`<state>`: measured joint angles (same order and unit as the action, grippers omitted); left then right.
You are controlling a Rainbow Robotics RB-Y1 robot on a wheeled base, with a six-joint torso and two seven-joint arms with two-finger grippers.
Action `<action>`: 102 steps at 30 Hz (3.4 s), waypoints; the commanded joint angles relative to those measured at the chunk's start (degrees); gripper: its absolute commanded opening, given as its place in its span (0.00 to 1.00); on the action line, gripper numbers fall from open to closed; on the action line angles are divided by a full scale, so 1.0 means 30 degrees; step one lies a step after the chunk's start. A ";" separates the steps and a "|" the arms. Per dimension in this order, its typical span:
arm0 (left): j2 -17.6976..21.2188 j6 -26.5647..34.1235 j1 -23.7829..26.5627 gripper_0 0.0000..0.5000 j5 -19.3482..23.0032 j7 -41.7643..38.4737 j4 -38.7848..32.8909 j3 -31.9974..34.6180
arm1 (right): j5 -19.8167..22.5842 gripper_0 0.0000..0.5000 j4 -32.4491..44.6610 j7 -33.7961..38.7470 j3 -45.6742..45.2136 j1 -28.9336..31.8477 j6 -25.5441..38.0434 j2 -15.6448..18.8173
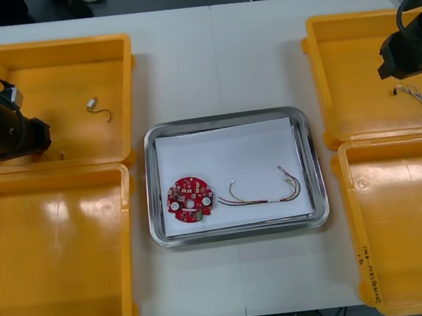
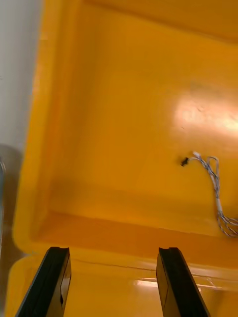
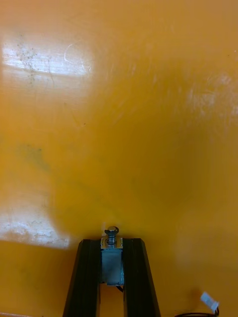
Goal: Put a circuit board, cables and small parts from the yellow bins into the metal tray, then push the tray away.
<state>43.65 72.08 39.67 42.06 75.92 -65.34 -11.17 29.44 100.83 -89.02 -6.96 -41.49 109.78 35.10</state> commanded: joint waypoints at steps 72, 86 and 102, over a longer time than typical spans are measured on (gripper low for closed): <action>-0.7813 1.2640 0.4061 0.00 -0.2859 -0.8433 -1.1678 -0.4275 | -0.1317 1.00 -1.8376 0.0612 -0.1871 -0.4745 -1.2599 0.0633; -0.7813 0.9079 0.4120 0.00 -0.2566 -0.9283 -0.9862 -0.7146 | -0.1463 1.00 -1.8435 0.1579 -0.1256 -0.4393 -1.2921 -0.0392; -0.7754 0.7204 0.4120 0.00 -0.2742 -0.9019 -0.8016 -0.8025 | -0.1522 1.00 -1.8406 0.1374 -0.0055 -0.3339 -1.3800 -0.0480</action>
<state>21.39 94.36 49.02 33.86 49.80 -89.29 -34.44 25.16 44.84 -86.15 -7.88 -52.38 69.32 33.89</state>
